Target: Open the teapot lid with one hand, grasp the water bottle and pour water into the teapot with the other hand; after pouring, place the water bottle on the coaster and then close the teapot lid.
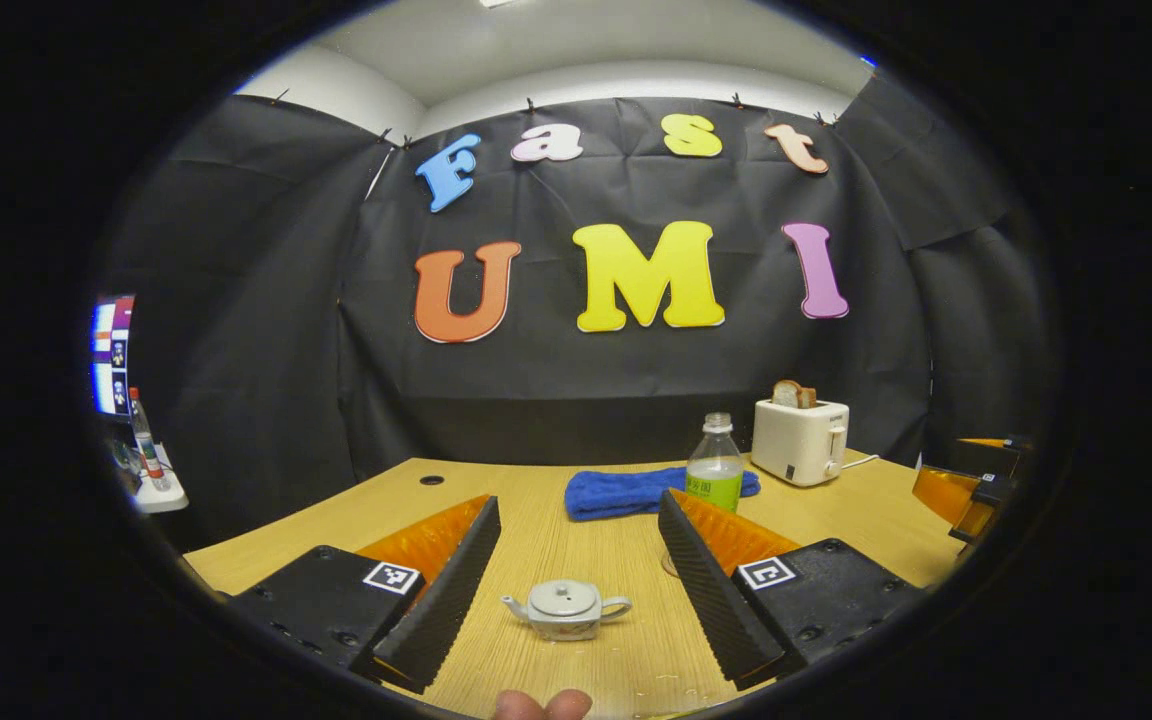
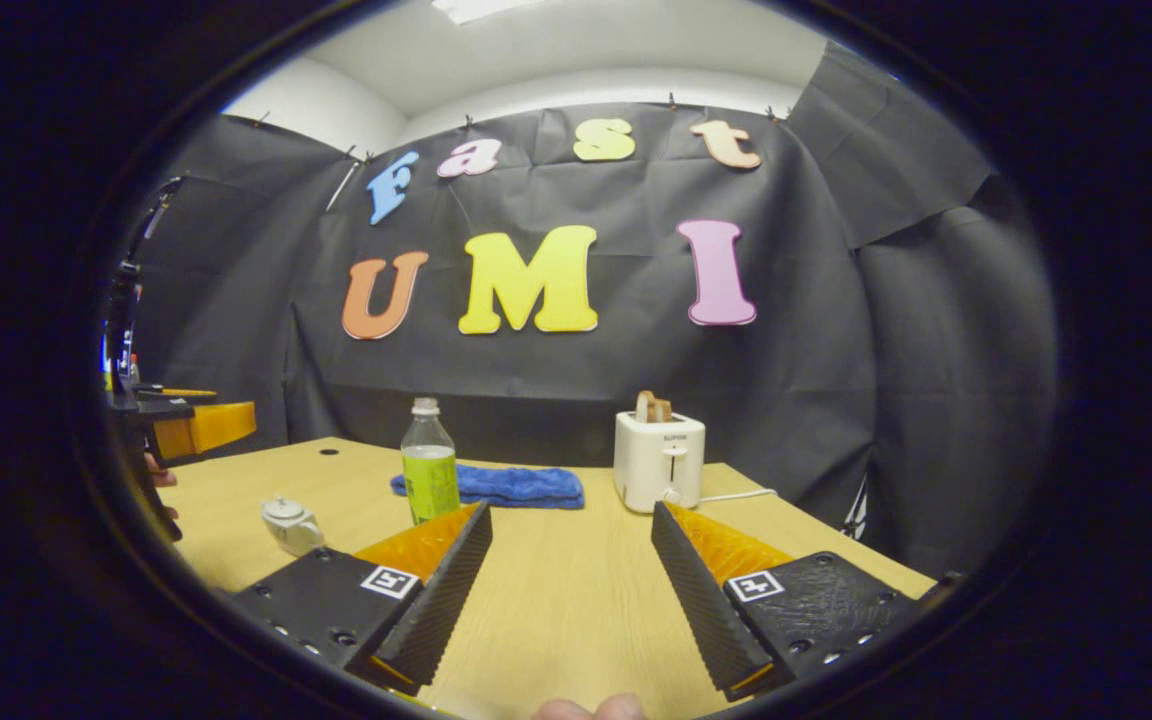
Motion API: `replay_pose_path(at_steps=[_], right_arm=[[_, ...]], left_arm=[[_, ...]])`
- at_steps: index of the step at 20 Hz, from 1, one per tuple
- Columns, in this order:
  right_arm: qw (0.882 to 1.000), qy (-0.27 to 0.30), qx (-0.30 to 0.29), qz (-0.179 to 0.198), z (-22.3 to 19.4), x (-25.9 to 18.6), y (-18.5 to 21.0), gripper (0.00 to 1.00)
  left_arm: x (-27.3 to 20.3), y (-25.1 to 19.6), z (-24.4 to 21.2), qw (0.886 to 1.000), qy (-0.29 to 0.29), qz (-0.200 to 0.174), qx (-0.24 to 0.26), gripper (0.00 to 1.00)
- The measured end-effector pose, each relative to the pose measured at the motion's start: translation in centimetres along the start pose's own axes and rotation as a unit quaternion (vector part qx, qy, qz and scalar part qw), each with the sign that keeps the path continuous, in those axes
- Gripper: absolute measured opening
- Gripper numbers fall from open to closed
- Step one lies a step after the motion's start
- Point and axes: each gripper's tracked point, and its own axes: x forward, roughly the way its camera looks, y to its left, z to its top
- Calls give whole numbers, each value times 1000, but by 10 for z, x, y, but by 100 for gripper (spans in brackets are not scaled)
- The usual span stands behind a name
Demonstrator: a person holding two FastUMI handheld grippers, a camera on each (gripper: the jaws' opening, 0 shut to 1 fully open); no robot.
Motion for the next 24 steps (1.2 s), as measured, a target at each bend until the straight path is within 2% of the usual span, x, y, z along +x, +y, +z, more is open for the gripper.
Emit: replay_pose_path(at_steps=[5,7,8,9,11,12,17,24], right_arm=[[1000,-26,-13,-6,29,-31,6,96],[999,-27,-18,-9,30,-42,10,99],[999,-25,-21,-10,29,-47,11,96],[999,-23,-21,-9,29,-50,15,99],[1000,-21,-17,-7,29,-55,19,96],[1000,-21,-16,-8,29,-57,19,99],[999,-29,-26,-21,35,-63,28,99],[998,-41,-33,-23,41,-67,53,99]], left_arm=[[-36,-17,21,1000,-17,0,-2,99],[-48,-22,17,1000,-14,1,1,99],[-53,-23,16,1000,-15,3,3,99],[-58,-23,14,1000,-15,5,3,99],[-65,-29,13,1000,-20,2,-3,99],[-68,-32,13,1000,-23,-2,-7,99],[-70,-35,6,1000,-17,-16,-5,99],[-71,-14,6,1000,-15,2,-12,99]])
